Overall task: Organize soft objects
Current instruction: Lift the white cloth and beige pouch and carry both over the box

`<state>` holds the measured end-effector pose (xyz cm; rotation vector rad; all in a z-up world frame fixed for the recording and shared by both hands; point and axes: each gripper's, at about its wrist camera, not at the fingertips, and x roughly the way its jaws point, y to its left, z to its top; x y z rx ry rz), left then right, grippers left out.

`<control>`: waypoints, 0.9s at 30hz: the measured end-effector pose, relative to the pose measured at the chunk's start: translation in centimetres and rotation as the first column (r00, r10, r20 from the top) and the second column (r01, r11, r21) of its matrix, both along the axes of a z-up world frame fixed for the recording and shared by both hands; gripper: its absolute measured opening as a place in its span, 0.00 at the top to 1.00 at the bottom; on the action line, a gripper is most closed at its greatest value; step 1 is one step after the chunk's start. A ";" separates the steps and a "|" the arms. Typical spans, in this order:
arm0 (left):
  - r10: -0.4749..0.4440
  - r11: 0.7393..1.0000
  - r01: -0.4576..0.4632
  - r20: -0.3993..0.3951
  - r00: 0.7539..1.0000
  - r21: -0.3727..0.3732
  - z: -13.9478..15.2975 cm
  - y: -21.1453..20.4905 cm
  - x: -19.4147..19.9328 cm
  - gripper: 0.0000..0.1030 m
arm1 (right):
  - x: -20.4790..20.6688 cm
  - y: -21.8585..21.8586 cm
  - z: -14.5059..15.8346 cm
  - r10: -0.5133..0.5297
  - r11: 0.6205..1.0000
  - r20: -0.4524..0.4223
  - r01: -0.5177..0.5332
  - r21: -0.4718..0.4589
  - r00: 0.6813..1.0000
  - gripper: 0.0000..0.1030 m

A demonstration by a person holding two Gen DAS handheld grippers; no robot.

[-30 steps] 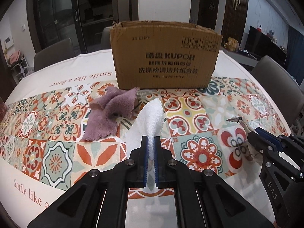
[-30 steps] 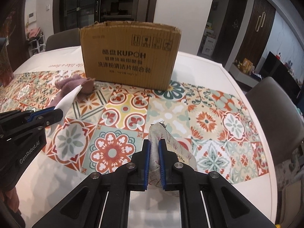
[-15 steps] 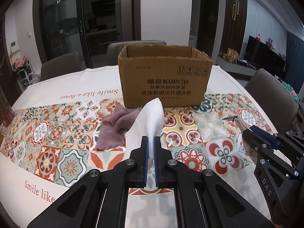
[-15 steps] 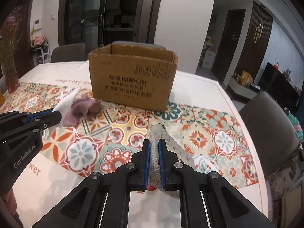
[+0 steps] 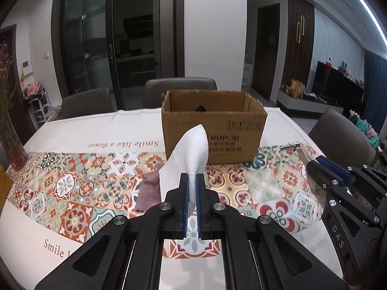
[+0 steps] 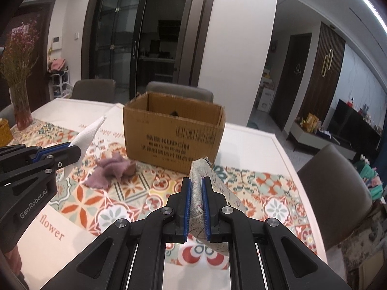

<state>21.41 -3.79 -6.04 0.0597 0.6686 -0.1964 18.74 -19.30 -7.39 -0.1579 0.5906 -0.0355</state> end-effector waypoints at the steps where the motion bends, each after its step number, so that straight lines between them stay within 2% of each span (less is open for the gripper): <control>1: 0.000 1.000 0.000 0.007 1.000 -0.004 0.4 0.0 0.0 0.93 | 0.0 0.0 0.3 0.001 1.000 0.011 -0.001 -0.003 1.000 0.90; 14: -0.003 0.999 0.006 0.096 0.995 -0.032 3.9 0.1 0.7 0.93 | 0.6 0.6 4.1 0.040 0.998 0.132 -0.034 -0.051 0.990 0.90; 27: -0.008 0.999 0.013 0.160 0.987 -0.031 5.7 0.2 2.4 0.93 | 2.5 1.3 5.7 0.080 0.995 0.205 -0.064 -0.082 0.976 0.91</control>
